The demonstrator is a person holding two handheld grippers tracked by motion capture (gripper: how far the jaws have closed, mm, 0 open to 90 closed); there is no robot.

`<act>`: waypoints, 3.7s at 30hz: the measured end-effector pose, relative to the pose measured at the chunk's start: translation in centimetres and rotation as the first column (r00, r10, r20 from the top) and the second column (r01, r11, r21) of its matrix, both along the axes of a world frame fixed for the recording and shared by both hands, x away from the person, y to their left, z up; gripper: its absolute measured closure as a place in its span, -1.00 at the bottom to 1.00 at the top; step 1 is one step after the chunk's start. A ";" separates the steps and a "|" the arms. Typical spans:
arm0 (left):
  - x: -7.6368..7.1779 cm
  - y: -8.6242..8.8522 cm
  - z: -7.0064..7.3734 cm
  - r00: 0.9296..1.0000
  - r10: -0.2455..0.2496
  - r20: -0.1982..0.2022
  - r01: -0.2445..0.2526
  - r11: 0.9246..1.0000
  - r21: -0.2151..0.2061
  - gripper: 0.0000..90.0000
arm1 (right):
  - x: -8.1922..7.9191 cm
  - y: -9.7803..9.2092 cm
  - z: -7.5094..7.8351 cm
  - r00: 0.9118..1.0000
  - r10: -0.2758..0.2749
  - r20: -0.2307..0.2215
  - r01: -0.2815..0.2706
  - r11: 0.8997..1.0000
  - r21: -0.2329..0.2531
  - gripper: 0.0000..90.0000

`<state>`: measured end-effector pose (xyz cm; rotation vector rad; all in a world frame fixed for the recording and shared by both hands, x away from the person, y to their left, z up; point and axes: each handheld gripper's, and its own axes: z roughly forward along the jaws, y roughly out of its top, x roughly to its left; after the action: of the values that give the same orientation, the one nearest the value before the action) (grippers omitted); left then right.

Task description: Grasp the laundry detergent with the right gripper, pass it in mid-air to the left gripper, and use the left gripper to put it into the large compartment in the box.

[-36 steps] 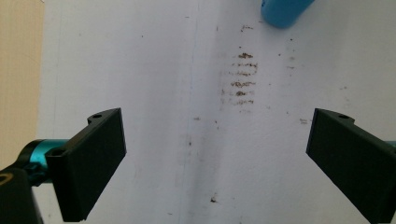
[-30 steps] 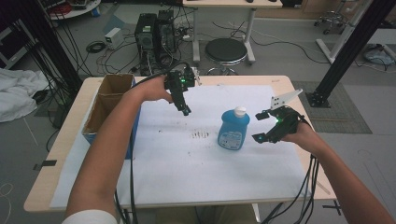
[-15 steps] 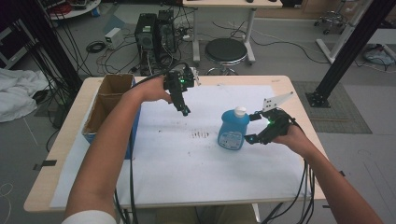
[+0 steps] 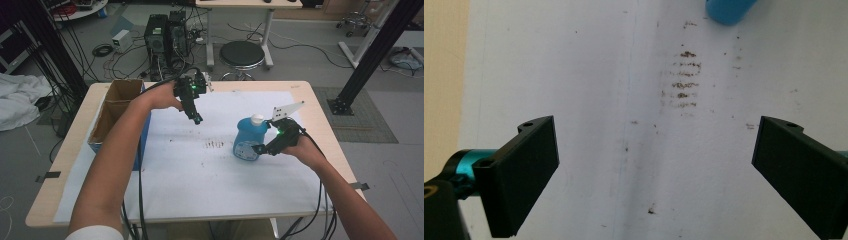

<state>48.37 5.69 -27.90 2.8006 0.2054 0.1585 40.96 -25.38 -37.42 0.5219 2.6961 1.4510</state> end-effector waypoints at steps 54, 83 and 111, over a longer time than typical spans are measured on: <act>0.1 0.0 -0.4 1.000 0.001 -0.007 -0.001 1.000 0.004 -0.89 | 0.0 0.5 -2.6 0.998 -0.029 0.064 0.019 0.988 0.155 -0.33; 0.2 0.0 -0.8 1.000 -0.001 -0.013 0.001 1.000 0.007 -0.89 | -0.6 0.8 -2.4 0.985 -0.046 0.166 0.025 0.992 0.127 0.01; -6.0 0.1 1.6 0.998 -0.057 0.027 0.057 0.998 0.008 -0.89 | -8.7 0.0 4.8 0.975 -0.110 0.191 0.093 0.991 0.100 0.01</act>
<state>42.36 5.83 -26.27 2.8063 0.1191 0.1836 32.21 -25.40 -32.65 0.4849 2.4262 1.5165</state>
